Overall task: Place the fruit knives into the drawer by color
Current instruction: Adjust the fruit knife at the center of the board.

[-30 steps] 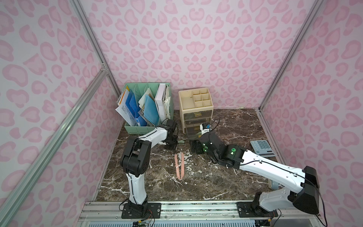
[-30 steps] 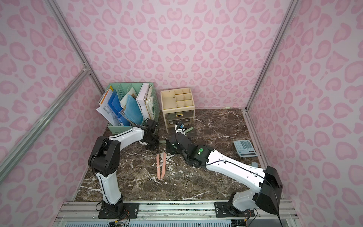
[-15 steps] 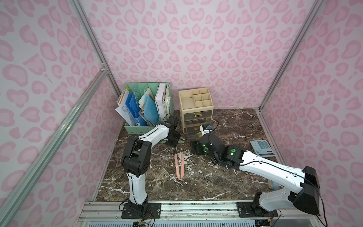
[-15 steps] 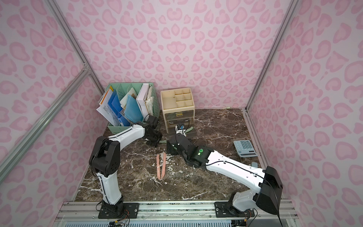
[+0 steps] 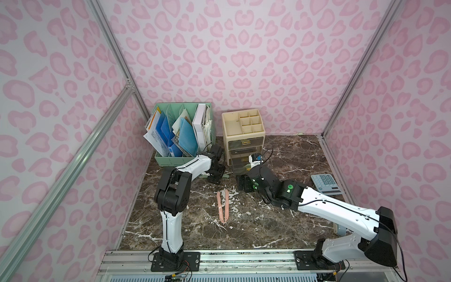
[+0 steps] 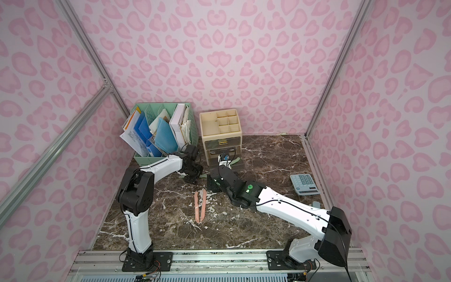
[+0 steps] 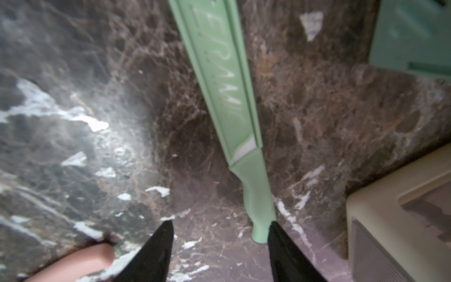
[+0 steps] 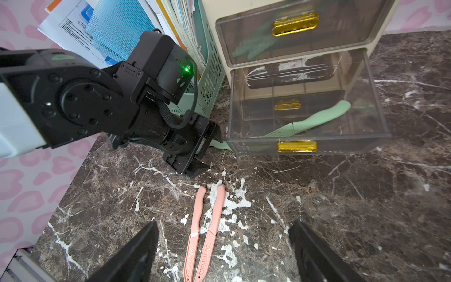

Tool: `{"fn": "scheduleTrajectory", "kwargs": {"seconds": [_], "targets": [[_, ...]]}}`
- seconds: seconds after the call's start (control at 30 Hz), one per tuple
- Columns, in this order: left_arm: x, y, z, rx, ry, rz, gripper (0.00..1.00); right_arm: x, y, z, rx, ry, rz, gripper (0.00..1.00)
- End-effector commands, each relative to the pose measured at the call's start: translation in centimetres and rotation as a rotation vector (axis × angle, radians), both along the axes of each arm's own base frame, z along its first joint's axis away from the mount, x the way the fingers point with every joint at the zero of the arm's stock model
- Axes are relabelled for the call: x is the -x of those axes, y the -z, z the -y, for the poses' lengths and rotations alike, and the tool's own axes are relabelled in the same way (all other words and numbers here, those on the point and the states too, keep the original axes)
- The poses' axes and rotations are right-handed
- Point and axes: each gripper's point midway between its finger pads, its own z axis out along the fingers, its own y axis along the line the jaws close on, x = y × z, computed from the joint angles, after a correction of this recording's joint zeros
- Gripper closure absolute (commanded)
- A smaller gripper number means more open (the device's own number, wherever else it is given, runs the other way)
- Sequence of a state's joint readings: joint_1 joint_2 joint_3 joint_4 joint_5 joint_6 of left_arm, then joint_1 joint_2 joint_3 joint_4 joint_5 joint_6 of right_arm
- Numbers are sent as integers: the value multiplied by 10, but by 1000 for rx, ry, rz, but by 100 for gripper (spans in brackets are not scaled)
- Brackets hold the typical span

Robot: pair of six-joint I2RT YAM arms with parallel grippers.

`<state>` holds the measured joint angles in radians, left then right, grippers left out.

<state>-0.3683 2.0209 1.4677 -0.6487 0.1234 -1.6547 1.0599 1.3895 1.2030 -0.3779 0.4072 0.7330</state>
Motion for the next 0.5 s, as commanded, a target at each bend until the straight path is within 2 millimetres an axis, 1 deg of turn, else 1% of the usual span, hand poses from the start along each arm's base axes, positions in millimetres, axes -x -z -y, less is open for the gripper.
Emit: {"fn": "scheduleTrajectory", "kwargs": {"seconds": [0.0,0.13,0.27,0.47], "targets": [[-4,-2,2,13,-16,-4,37,-3,-4,3,-4,16,16,12],[-4,0,0,9,-21,-21,37,-4,-5,3,-6,19,17,12],[3,2,1,9,-4,-84,37,-5,-5,5,-5,25,21,12],[14,-1,-1,-3,11,-163,38,-7,-7,5,-11,32,26,12]]}}
